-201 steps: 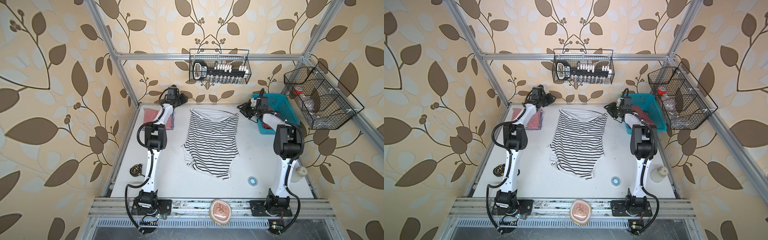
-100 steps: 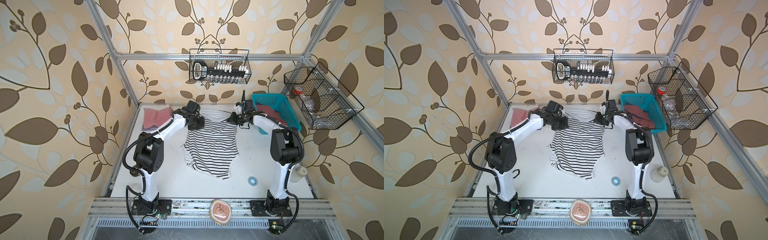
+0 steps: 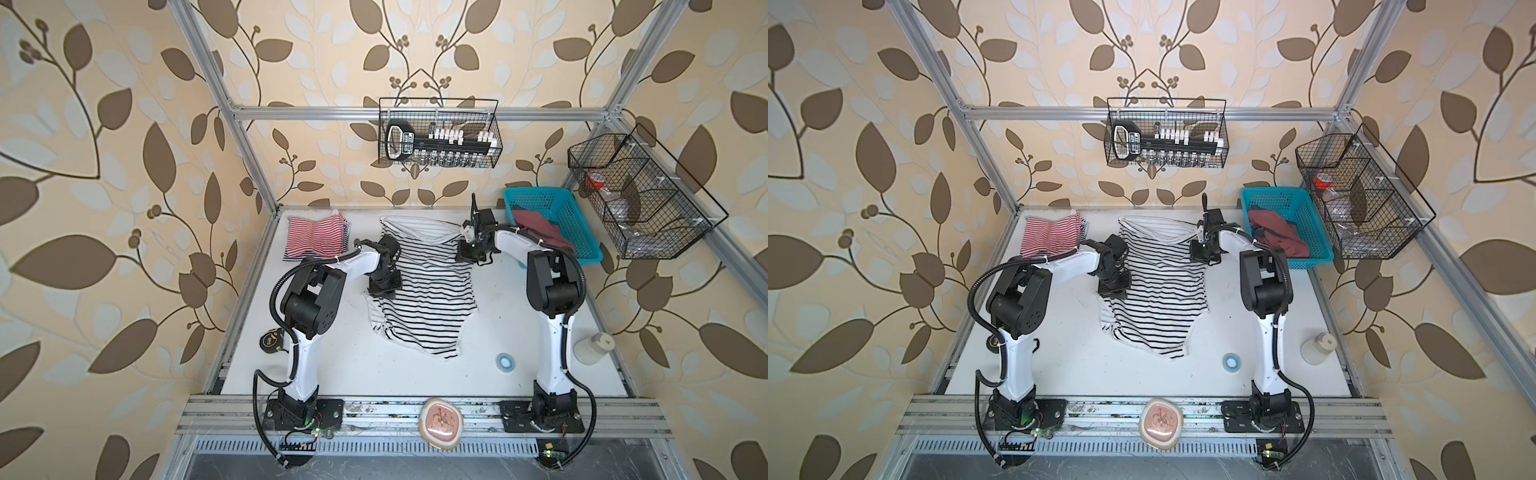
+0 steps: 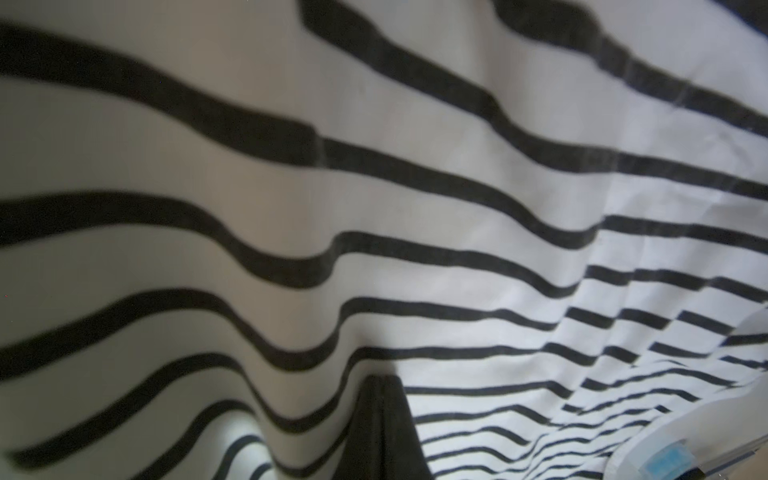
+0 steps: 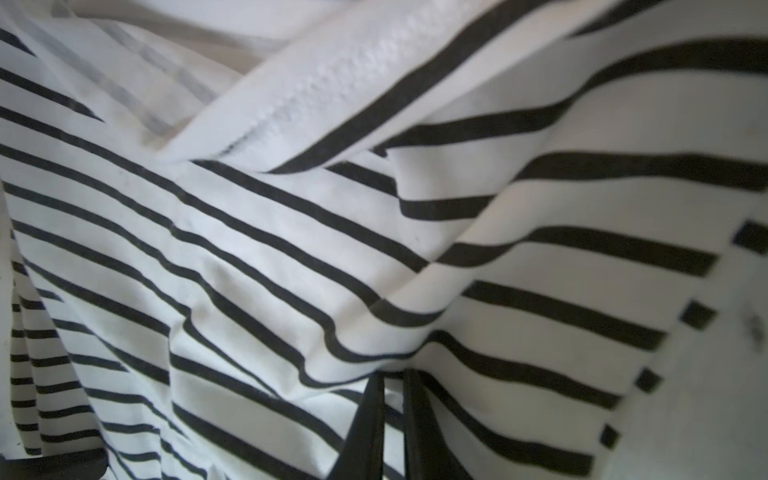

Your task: Fold and stack the tank tops

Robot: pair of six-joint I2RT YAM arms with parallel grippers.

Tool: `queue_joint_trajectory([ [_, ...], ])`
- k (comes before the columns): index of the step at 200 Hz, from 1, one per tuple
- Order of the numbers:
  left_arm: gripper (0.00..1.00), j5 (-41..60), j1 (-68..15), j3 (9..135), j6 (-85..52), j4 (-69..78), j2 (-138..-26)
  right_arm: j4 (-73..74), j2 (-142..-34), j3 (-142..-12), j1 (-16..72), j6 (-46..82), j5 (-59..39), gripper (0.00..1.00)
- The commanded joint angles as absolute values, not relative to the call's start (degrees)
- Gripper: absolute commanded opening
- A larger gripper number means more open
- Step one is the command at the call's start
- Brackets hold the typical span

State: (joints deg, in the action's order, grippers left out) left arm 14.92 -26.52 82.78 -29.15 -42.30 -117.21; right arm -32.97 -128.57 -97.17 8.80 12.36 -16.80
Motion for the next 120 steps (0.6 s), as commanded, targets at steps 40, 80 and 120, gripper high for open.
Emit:
queue_joint_trajectory([
  [40, 0.00, 4.30, -22.82, 85.61, -26.47, -54.03, -120.69, -38.65, -122.55, -89.04, 10.03, 9.10, -13.80, 0.01],
  [80, 0.00, -2.63, -21.24, 91.68, -21.34, -60.51, -122.95, -37.54, -117.16, -78.74, 10.34, 10.09, -15.69, 0.00],
  [120, 0.00, -4.70, -18.72, 98.22, -18.05, -63.40, -125.76, -34.71, -111.08, -66.96, 12.19, 12.73, -17.44, 0.00],
])
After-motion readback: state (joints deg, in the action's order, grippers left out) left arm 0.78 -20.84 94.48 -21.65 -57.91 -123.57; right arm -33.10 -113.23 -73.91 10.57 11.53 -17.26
